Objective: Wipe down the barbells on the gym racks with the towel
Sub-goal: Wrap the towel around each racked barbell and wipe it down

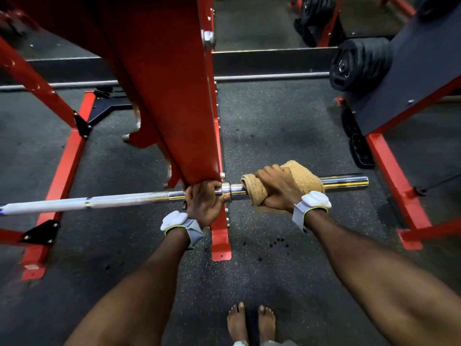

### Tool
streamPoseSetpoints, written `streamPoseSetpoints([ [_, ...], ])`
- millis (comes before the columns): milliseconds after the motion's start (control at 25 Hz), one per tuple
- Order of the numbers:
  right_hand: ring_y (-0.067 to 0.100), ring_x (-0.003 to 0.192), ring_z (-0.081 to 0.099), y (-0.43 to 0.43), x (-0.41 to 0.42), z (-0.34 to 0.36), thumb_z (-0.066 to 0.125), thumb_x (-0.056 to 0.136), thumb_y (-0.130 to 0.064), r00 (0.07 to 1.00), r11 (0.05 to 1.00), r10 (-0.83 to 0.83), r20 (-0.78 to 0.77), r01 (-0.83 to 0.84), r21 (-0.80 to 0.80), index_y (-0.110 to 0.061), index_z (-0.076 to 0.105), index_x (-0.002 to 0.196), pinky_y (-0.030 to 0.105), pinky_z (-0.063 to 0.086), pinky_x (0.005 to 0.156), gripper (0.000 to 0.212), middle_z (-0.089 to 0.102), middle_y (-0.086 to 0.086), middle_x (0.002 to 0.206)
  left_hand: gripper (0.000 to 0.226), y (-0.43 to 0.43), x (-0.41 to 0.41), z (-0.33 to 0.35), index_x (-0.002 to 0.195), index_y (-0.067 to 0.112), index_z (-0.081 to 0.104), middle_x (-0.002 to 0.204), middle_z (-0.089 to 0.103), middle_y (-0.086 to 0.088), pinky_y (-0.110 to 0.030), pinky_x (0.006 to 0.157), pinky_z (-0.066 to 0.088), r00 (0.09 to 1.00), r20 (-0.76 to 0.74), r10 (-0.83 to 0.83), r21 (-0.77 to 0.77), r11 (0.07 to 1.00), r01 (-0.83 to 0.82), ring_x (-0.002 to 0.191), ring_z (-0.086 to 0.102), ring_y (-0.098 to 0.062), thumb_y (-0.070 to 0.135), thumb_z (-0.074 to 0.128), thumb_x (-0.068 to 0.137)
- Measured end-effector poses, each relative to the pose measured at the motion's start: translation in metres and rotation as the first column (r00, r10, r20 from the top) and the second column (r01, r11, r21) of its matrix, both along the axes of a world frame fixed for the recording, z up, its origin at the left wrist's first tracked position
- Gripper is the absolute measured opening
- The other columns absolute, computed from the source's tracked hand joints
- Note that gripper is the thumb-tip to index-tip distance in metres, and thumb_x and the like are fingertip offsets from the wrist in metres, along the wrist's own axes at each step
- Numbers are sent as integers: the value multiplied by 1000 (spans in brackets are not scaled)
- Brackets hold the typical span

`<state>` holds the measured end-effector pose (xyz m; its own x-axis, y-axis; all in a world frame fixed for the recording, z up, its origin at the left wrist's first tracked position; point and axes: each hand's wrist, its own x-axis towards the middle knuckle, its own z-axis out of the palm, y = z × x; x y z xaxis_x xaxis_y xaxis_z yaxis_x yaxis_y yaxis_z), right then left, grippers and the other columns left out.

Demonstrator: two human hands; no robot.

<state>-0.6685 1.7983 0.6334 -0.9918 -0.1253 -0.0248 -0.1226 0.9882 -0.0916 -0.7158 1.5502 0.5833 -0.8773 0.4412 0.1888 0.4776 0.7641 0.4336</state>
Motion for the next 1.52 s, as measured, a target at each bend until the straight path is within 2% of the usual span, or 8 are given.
streamPoseSetpoints([
  [520,28,87,54,-73,10,26,54,53,-26,977,874,126,-172,-192,-447,-14,64,102,41,34,69,52,61,0,89,64,-44,6,53,132,18,56,128,59,-13,-41,97,48,951,303,-55,-33,997,68,117,57,-33,50,54,77],
  [720,25,82,65,-105,9,53,68,67,-25,997,760,-77,-23,44,-649,-21,64,89,40,47,66,22,67,-2,81,77,-38,3,66,128,0,55,122,59,-24,-37,95,44,870,449,-203,53,978,201,115,57,-37,49,54,69],
  [840,-1,77,62,-116,16,61,77,68,-28,977,639,-201,73,188,-746,-38,66,91,33,52,63,27,69,-10,76,59,-40,5,70,117,8,56,111,62,-20,-42,87,49,789,561,-252,93,966,243,105,60,-33,44,63,72],
  [1000,5,83,61,-136,28,69,82,57,-25,919,453,-350,182,336,-826,-27,66,95,39,54,75,42,69,-11,88,38,-65,2,87,117,9,61,107,67,-12,-31,81,44,810,478,-338,25,928,372,101,62,-24,32,68,87],
  [1120,18,106,62,-141,38,75,86,64,-3,852,284,-410,324,457,-843,-27,53,121,32,52,91,70,65,0,110,51,-77,4,103,104,7,68,94,69,-10,-28,68,35,777,429,-460,49,871,489,87,61,-20,49,59,76],
  [1280,22,112,53,-152,62,89,76,80,7,743,326,-511,433,634,-702,-5,29,150,16,48,77,86,57,21,124,28,-86,19,114,69,20,58,62,49,11,-29,59,29,734,468,-492,149,863,484,66,48,-10,39,71,85],
  [1360,20,110,50,-165,77,96,69,83,12,786,244,-361,502,599,-762,0,31,148,7,46,66,76,54,27,134,39,-91,20,109,63,19,54,60,44,12,-30,56,28,699,503,-508,223,858,463,62,43,-9,47,70,83],
  [1520,20,118,59,-189,91,80,67,88,2,795,24,94,599,600,-800,-13,51,138,37,50,92,55,64,12,129,49,-103,24,111,86,-4,64,78,51,-5,-38,67,32,527,603,-599,602,775,191,76,43,-18,45,69,83],
])
